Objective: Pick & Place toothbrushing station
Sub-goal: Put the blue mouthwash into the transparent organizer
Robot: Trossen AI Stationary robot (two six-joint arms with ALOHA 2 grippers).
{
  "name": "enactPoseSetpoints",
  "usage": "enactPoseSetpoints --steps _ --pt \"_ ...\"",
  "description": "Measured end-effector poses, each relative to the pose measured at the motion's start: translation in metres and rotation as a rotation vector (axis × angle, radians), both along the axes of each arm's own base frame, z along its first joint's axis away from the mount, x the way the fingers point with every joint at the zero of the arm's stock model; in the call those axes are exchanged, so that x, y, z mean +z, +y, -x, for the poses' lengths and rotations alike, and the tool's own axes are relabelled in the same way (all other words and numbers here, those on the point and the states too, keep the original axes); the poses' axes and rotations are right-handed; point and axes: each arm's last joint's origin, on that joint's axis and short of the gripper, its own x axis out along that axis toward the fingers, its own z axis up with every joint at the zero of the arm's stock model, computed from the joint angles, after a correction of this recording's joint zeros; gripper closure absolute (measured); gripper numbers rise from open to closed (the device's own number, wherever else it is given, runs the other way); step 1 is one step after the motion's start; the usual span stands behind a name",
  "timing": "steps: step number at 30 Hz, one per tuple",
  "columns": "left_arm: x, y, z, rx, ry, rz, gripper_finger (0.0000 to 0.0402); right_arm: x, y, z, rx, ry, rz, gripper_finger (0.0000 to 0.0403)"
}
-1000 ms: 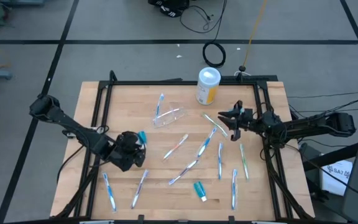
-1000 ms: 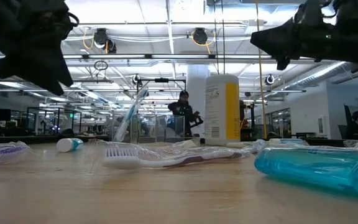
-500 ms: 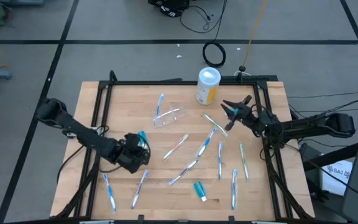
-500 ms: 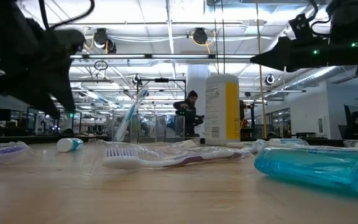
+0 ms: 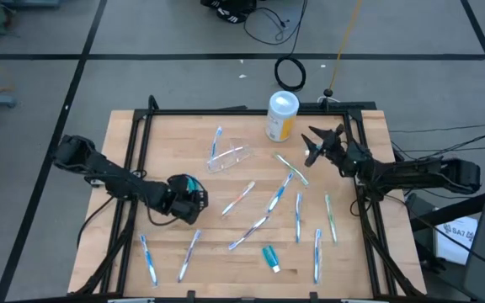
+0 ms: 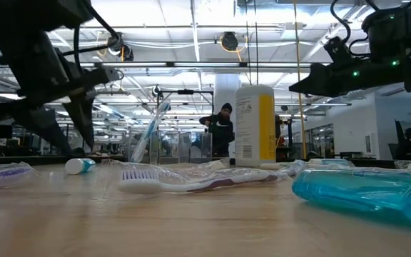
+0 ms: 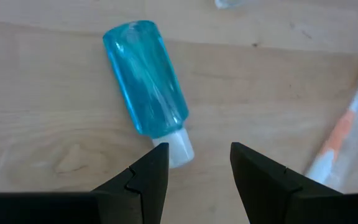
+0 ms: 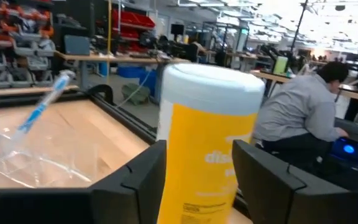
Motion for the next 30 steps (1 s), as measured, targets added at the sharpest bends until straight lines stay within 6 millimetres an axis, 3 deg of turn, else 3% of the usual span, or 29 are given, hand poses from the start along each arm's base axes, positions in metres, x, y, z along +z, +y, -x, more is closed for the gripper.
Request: enactPoseSetpoints --steps 11,18,26,30 --pt "-0.021 0.008 -0.009 0.049 0.086 0.055 0.0225 0.001 -0.008 0.004 -0.053 0.006 0.014 0.0224" --pt "-0.022 0.012 -0.006 0.052 0.137 0.046 0.0225 0.001 -0.010 0.005 -0.071 -0.001 0.008 0.0225" --pt "-0.022 0.003 0.003 0.072 0.172 0.047 0.0225 -0.001 -0.010 0.005 -0.068 -0.009 -0.022 0.0231" --pt "-0.018 -0.003 0.001 0.043 0.093 0.001 0.0225 -0.003 -0.010 0.005 -0.066 -0.025 -0.065 0.0229"
